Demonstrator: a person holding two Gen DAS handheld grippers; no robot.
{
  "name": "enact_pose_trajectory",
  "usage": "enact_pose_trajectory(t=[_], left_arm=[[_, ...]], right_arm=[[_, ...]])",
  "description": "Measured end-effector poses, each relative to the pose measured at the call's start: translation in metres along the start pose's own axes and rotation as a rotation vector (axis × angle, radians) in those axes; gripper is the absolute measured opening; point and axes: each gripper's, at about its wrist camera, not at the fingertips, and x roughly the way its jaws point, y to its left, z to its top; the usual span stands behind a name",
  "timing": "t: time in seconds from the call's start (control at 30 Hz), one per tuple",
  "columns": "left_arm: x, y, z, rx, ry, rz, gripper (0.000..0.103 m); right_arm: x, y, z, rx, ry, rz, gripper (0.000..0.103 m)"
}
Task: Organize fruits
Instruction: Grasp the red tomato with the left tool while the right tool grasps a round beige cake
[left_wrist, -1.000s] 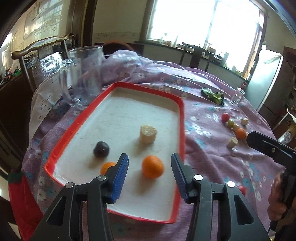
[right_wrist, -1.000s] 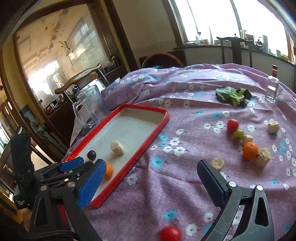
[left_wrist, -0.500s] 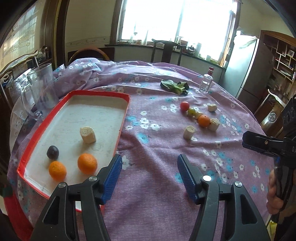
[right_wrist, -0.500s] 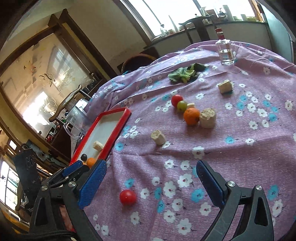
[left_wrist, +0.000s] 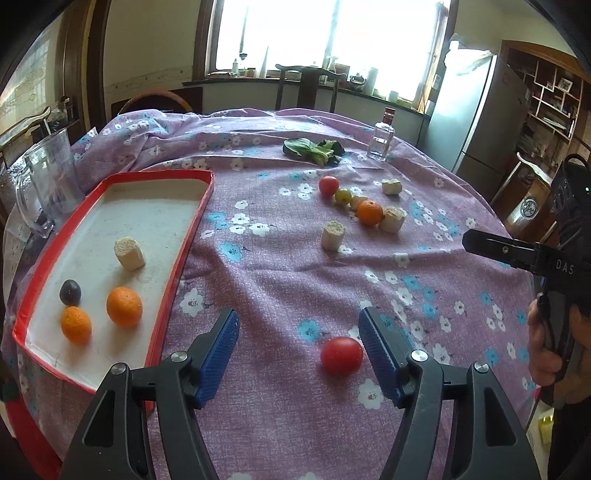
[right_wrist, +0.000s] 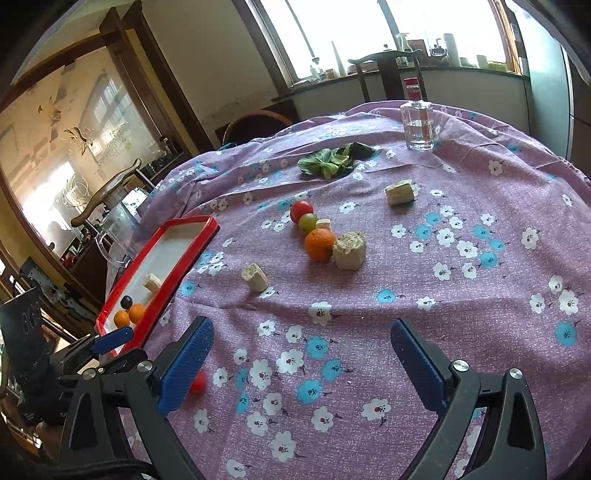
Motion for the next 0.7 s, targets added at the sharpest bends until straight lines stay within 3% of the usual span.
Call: enact_pose_trajectory(t=[0.33, 0.53, 0.7], left_arm=[[0.012, -0.010, -0.011, 0.038, 0.040, -0.037, 0.068], [0.030, -0.021, -0.014, 0.062, 0.079, -0.054, 0.056], [0.045, -0.026, -0.012, 0.081, 0.105, -0.067, 0.053]], right_arm=[[0.014, -0.003, 0.002, -0.035, 0.003, -0.024, 0.074], [0.030, -0.005, 0.008, -0.055, 0.019, -0.056, 0.069], [0.052, -0.017, 0.022, -0.056, 0.033, -0.095, 0.065]])
